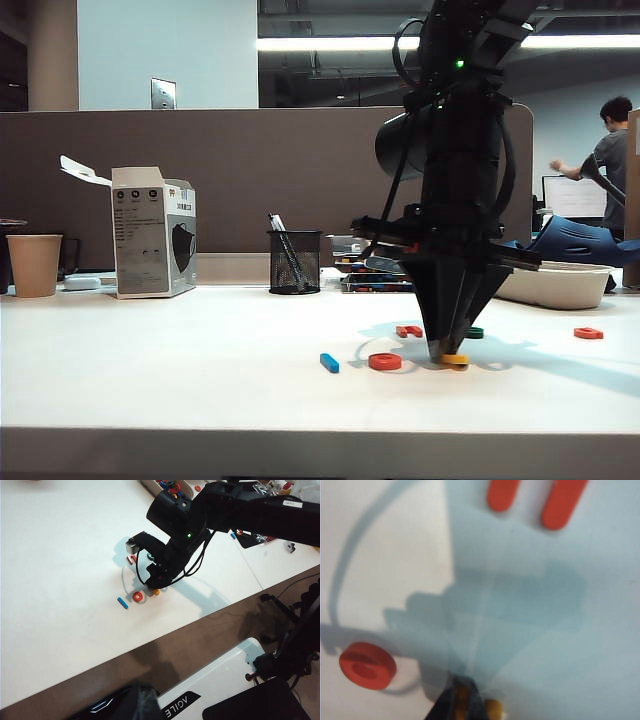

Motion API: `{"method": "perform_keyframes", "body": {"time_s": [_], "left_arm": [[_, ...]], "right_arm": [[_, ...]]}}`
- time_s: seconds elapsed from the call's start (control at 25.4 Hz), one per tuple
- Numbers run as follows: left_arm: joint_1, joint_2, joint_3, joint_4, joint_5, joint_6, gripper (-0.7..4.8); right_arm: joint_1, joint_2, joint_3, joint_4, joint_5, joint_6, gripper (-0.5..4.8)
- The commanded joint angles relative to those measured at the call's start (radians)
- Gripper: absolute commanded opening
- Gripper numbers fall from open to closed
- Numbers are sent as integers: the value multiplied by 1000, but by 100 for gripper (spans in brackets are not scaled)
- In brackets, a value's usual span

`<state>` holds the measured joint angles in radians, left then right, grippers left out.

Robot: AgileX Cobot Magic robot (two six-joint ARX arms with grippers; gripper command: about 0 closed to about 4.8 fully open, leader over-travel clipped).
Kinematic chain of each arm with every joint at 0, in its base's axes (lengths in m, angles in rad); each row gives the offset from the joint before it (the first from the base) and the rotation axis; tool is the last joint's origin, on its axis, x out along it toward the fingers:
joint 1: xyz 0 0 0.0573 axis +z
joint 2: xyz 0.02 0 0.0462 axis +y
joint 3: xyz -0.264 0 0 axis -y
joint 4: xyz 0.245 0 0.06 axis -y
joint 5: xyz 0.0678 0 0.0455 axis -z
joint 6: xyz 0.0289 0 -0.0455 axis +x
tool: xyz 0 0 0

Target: Select the appropriate letters from the row of letter magnets placed on the table to arrange into the word "love".

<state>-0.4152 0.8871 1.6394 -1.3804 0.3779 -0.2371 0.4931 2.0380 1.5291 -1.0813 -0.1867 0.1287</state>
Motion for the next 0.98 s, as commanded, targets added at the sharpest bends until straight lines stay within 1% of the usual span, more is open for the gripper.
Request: {"method": "perform_keyframes", "body": {"time_s": [0.04,0.16,0.2,0.28,0.31,0.63,0.9,0.98], "left_arm": [[0,-3,2,-2,3,3,-5],[0,-3,2,-2,3,5,-5],[0,-3,2,-2,3,5,-5],[0,-3,2,-2,3,8,-5],[0,-3,2,-3,3,29,-5],[0,-3,2,-3,4,28,-5],[0,-3,2,-3,3,28,-5],[0,-3,2,-3,3,28,-5]], "right_arm": [[0,2,-1,0,8,3,8],[0,2,-1,-4,8,3,48],[0,2,0,-7,8,3,54],[0,-1,1,-8,8,3,54],[0,-6,2,-8,9,3,54],[0,-33,3,6,9,3,54],[0,-39,36,5,2,2,54],[-2,-40,54,16,14,0,55]]}}
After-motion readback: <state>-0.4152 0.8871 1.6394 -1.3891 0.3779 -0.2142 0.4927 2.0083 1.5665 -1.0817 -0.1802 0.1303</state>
